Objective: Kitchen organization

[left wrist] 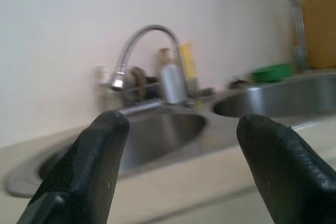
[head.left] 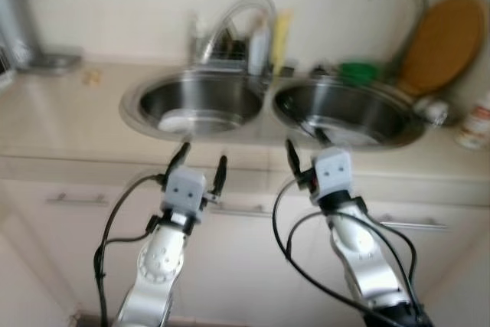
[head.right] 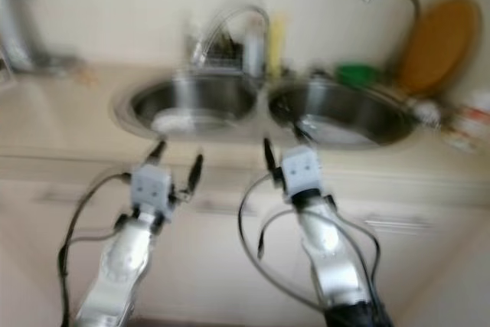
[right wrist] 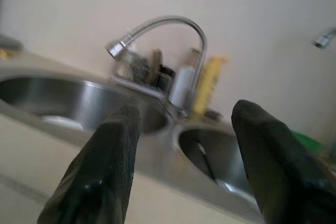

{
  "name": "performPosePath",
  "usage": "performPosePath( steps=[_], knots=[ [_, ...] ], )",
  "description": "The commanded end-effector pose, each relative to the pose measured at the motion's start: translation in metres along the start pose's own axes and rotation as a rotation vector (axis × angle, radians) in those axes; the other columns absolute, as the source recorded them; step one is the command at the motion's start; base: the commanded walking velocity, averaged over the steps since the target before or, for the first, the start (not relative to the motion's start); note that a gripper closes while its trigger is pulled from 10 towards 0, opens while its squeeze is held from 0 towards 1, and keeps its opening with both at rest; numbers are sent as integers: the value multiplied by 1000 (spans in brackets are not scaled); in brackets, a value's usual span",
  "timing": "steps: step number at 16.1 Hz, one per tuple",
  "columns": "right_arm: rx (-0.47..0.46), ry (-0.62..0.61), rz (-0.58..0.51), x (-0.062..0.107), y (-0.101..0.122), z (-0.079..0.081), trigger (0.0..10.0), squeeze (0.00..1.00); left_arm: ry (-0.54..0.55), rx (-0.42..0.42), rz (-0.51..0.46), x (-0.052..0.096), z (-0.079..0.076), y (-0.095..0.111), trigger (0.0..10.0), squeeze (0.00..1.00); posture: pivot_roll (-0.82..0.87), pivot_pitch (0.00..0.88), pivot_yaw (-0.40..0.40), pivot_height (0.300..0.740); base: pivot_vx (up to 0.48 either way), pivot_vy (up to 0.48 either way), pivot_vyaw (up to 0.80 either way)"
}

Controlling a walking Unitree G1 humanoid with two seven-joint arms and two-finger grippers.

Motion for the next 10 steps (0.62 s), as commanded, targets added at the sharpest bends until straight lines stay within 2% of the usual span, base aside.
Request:
performPosePath(
  steps=[1, 3, 6, 9, 10],
  knots=[
    [27, -8, 5, 3, 1, -8, 10000, 0, -13, 7, -13, -3, -3, 3, 10000, 0, 5, 0, -23, 740, 0, 0, -800],
    [33, 0, 24, 9, -3, -10, 10000, 0, -9, 14, 12, -2, -2, -1, 10000, 0, 2, 0, -23, 740, 0, 0, -800],
    [35, 7, 69, 18, -12, -13, 10000, 0, -8, 23, 22, -1, -2, -4, 10000, 0, -8, 0, -22, 740, 0, 480, 0],
    [26, 42, 105, 24, -17, -4, 10000, 0, -20, 17, 30, 1, -4, -6, 10000, 0, -11, 0, -16, 740, 0, 480, -800],
    [19, 67, 135, 30, -22, 2, 10000, 0, -31, -2, 28, 1, -5, -7, 10000, 0, -11, 0, -15, 740, 0, 0, -800]
  ],
)
Point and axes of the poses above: a point about 5 cm out from each wrist's last joint towards the gripper, its own x axis pointing back from the gripper into the wrist, its own y axis along the axis of the wrist's last joint, z = x × y, the point moved 4 cm from there along -x, pointing out of the wrist towards the gripper, and after that the axes turned 14 degrees about x, right-handed, at the moved point
